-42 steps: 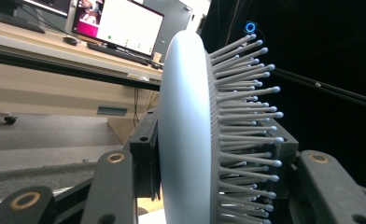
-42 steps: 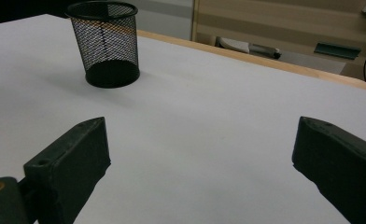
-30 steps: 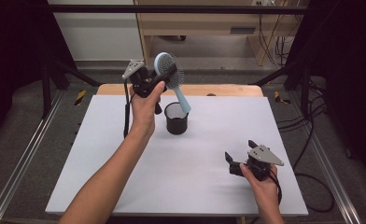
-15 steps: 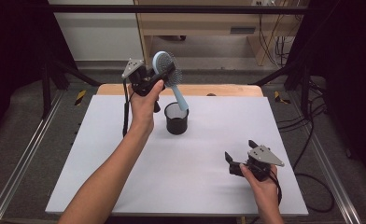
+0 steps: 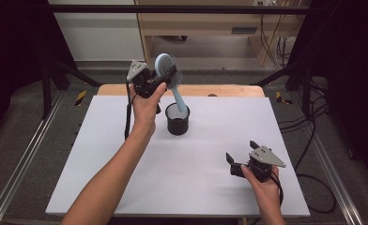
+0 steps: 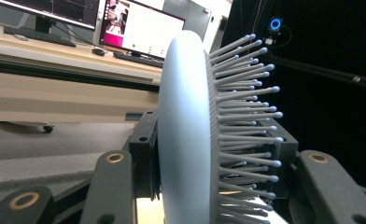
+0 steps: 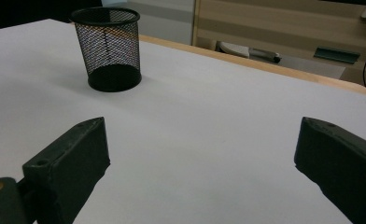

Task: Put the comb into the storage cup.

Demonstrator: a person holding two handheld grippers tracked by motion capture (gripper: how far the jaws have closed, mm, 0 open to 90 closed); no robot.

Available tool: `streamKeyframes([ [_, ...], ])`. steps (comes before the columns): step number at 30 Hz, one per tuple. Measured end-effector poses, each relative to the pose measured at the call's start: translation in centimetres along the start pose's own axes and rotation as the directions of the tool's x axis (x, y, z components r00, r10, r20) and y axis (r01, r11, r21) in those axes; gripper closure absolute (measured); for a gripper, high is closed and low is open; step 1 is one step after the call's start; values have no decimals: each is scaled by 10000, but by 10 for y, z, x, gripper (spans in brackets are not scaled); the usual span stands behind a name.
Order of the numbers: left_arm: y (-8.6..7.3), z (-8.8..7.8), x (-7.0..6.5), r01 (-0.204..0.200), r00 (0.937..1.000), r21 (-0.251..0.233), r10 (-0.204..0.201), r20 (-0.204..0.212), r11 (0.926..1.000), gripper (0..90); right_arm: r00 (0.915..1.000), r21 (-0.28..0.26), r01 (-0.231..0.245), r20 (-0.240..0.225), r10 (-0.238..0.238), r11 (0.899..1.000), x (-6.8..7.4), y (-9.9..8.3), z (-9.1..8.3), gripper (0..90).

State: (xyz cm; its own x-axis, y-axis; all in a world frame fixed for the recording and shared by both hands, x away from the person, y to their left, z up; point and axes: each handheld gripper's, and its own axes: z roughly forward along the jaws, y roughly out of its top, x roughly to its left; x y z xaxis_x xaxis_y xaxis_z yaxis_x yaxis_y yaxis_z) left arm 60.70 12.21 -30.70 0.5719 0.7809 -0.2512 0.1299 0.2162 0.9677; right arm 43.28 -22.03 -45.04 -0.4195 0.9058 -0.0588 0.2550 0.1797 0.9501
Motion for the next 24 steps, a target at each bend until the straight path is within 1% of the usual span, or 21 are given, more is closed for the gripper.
streamKeyframes([
  [3, -2, 2, -1, -73, 10000, 36, 73, 8, 10000, 503, 10000, 14, -14, -7, 14, 10000, 0, 0, 0, 35],
  [7, -5, 3, -1, -423, 9990, 152, 425, -115, 9990, 502, 10000, 3, -58, -20, 58, 10000, 0, 0, 0, 35],
  [16, -17, 3, 7, -77, 9997, 265, 83, -248, 9996, 502, 10000, -5, -46, -62, 46, 10000, 1, 0, 1, 34],
  [20, -20, 3, 9, -58, 9996, 313, 67, -275, 9995, 502, 9999, 34, -98, -102, 98, 9999, 0, -1, 1, 35],
  [24, -21, 4, 8, -70, 9997, 344, 79, -241, 9994, 502, 9999, 30, -54, -114, 54, 10000, 1, 0, 1, 34],
])
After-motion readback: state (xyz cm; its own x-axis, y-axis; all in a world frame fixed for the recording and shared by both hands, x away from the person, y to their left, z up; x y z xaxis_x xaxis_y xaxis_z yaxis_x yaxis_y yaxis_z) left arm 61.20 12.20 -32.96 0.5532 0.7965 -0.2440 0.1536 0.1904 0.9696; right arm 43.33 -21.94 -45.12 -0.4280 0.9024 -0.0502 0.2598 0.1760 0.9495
